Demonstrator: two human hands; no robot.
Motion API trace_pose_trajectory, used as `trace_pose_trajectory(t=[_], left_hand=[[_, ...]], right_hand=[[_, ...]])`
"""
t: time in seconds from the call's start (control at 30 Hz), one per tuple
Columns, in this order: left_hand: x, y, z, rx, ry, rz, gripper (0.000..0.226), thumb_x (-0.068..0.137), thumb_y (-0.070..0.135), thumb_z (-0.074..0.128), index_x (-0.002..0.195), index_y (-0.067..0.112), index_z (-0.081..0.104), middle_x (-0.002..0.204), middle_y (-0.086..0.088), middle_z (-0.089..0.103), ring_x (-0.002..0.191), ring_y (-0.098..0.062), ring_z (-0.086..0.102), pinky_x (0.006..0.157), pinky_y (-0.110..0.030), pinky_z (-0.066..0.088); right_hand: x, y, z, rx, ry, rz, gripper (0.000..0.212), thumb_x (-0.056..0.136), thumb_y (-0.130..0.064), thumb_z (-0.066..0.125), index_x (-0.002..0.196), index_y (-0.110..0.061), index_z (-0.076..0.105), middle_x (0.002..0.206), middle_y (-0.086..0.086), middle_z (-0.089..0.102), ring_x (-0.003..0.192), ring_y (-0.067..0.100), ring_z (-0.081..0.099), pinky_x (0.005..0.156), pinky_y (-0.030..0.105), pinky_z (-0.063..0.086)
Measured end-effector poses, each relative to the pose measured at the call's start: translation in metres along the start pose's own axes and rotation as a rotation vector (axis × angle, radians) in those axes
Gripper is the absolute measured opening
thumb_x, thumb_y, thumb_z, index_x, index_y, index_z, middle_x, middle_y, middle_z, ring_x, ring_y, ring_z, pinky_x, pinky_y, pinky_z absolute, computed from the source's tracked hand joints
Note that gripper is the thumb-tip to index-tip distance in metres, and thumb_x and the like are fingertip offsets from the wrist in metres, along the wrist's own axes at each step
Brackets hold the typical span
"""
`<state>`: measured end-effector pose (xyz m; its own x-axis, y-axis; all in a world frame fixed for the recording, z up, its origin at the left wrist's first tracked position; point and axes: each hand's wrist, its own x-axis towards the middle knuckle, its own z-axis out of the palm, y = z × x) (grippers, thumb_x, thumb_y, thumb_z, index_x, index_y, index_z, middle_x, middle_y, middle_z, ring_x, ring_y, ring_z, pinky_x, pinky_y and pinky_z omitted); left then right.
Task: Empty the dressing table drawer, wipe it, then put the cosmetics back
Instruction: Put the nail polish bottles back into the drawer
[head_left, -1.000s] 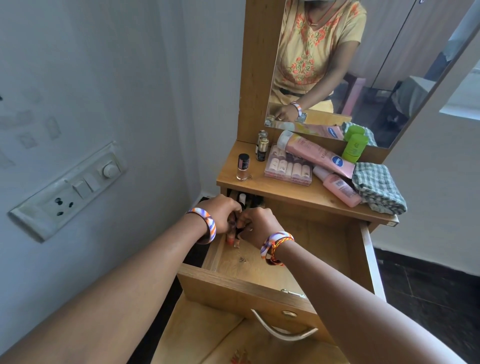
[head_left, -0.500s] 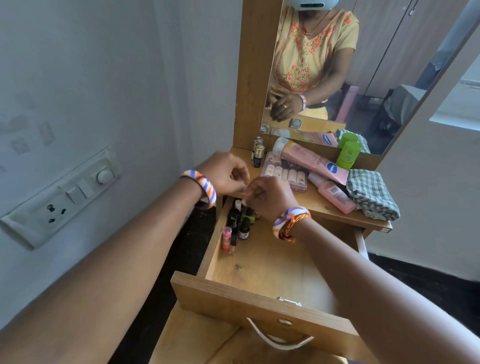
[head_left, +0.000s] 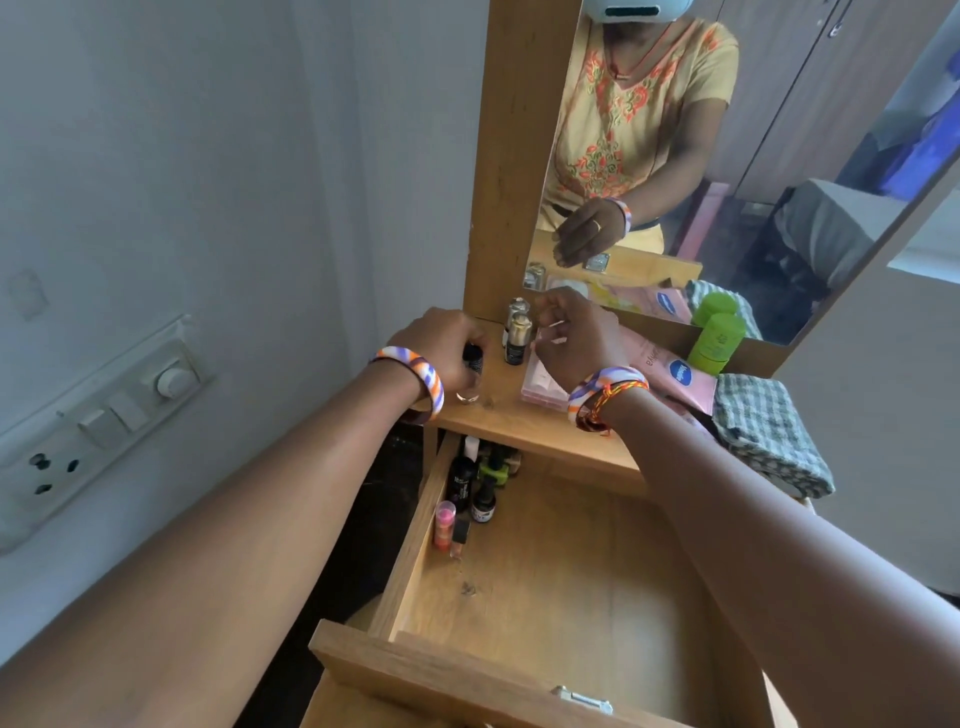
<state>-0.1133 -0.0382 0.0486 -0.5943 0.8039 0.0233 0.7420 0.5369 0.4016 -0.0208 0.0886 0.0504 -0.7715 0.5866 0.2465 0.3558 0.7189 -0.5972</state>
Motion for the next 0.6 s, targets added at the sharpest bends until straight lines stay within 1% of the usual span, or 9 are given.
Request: trace_pose_trajectory(t=[0.03,0.1,0.17,0.23,0.3,0.37,0.43,0.5,0.6], left_hand=[[0.003,-0.002,-0.001,-0.012,0.015,-0.005,0.042,0.076,0.013,0.074,0.117,0.011,0.064,0.116,-0.009,0.065,0.101,-0.026,0.063,0.087,-0.033,0.053],[0.008,-0.005,-0.001,-0.039,0.038,-0.015,0.041,0.076,0.013,0.074,0.116,0.011,0.065,0.116,-0.009,0.066,0.099,-0.026,0.064,0.086,-0.031,0.053],[0.011,-0.006,-0.001,-0.051,0.035,-0.012,0.041,0.076,0.015,0.075,0.116,0.010,0.065,0.114,-0.010,0.066,0.097,-0.025,0.064,0.081,-0.028,0.051],[0.012,-0.006,-0.002,-0.078,0.014,-0.006,0.043,0.075,0.022,0.076,0.115,0.009,0.065,0.111,-0.009,0.067,0.095,-0.024,0.063,0.079,-0.028,0.049],[0.012,-0.006,-0.003,-0.136,0.015,-0.009,0.046,0.074,0.031,0.076,0.114,0.010,0.064,0.111,-0.008,0.066,0.093,-0.022,0.062,0.079,-0.028,0.049],[0.013,-0.006,-0.003,-0.185,0.054,-0.021,0.053,0.073,0.037,0.075,0.118,0.011,0.062,0.117,-0.007,0.064,0.099,-0.022,0.061,0.082,-0.028,0.048],[0.014,-0.006,-0.003,-0.197,0.086,-0.025,0.060,0.072,0.043,0.075,0.122,0.012,0.060,0.122,-0.005,0.062,0.105,-0.022,0.060,0.081,-0.026,0.046],[0.015,-0.006,-0.003,-0.199,0.104,-0.023,0.063,0.072,0.045,0.074,0.124,0.014,0.059,0.125,-0.004,0.061,0.107,-0.021,0.059,0.080,-0.025,0.045],[0.015,-0.007,-0.002,-0.221,0.136,-0.034,0.063,0.071,0.047,0.074,0.123,0.014,0.059,0.126,-0.004,0.061,0.108,-0.021,0.059,0.079,-0.025,0.045]], right_hand=[[0.006,-0.001,0.002,-0.017,-0.005,-0.002,0.035,0.080,0.003,0.055,0.113,-0.008,0.056,0.098,0.006,0.062,0.090,0.024,0.059,0.083,0.037,0.053],[0.018,-0.003,0.006,-0.082,-0.032,-0.005,0.041,0.080,-0.002,0.061,0.119,-0.007,0.053,0.106,0.010,0.062,0.092,0.023,0.056,0.082,0.033,0.050],[0.029,-0.007,0.009,-0.169,-0.069,-0.023,0.047,0.082,-0.014,0.064,0.126,-0.007,0.048,0.118,0.015,0.060,0.104,0.027,0.055,0.083,0.030,0.044],[0.036,-0.011,0.013,-0.252,-0.109,-0.043,0.050,0.085,-0.024,0.063,0.129,-0.008,0.046,0.125,0.015,0.057,0.115,0.031,0.054,0.088,0.032,0.045],[0.042,-0.016,0.018,-0.351,-0.142,-0.043,0.046,0.088,-0.027,0.059,0.128,-0.007,0.047,0.127,0.015,0.056,0.115,0.033,0.054,0.087,0.035,0.047],[0.045,-0.020,0.023,-0.427,-0.134,-0.042,0.039,0.090,-0.022,0.057,0.124,-0.005,0.051,0.124,0.017,0.054,0.111,0.035,0.057,0.085,0.037,0.048],[0.047,-0.024,0.027,-0.462,-0.113,-0.038,0.032,0.090,-0.010,0.055,0.122,-0.003,0.054,0.123,0.019,0.052,0.108,0.036,0.058,0.085,0.038,0.049],[0.048,-0.025,0.029,-0.476,-0.116,-0.025,0.032,0.089,0.001,0.053,0.121,-0.001,0.055,0.124,0.020,0.051,0.108,0.036,0.059,0.087,0.038,0.050],[0.048,-0.025,0.029,-0.472,-0.126,-0.019,0.032,0.088,0.003,0.053,0.120,0.001,0.057,0.124,0.021,0.051,0.106,0.035,0.060,0.088,0.036,0.050]])
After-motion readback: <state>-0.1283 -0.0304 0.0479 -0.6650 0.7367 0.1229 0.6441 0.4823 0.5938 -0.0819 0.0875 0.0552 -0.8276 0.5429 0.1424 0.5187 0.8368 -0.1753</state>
